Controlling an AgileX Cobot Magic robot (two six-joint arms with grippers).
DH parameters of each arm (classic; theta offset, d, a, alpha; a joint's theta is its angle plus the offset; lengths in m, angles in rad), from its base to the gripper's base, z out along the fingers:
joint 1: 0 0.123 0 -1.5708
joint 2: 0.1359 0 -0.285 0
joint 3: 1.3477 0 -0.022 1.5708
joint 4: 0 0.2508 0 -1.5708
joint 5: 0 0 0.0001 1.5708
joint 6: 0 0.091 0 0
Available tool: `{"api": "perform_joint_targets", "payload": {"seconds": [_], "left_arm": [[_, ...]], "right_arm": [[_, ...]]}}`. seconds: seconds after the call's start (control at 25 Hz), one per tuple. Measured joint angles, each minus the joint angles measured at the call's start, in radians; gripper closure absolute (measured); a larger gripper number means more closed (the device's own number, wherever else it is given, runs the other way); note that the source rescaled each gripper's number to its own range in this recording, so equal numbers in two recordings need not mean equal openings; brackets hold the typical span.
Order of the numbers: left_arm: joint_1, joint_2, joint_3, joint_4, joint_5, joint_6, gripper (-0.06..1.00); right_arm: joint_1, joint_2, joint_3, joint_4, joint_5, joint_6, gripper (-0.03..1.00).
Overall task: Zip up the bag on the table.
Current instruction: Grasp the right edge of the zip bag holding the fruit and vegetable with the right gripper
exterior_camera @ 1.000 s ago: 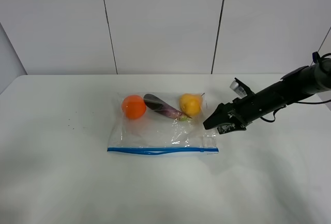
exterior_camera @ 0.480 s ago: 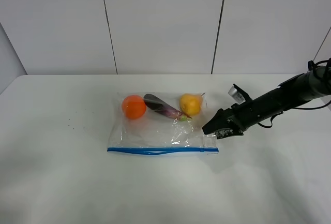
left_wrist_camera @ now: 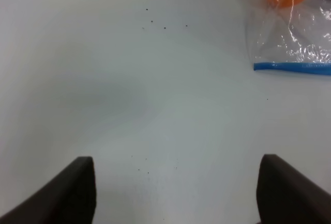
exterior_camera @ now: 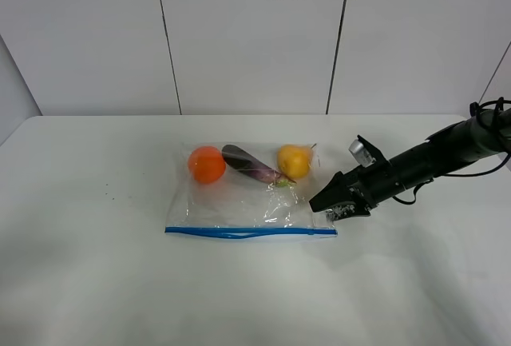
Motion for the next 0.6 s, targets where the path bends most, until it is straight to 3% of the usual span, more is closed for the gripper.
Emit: {"api": "perform_joint_targets", "payload": {"seconds": [0.28,0.6], "left_arm": [[0.0,0.0,0.0,0.0,0.0,0.0,0.06],[0.0,0.0,0.0,0.0,0.0,0.0,0.06]], "right_arm": [[0.0,0.009,0.0,0.015,0.024,-0.014,0.05],[0.0,0.009,0.0,0.016,0.024,-0.015,0.16]]}}
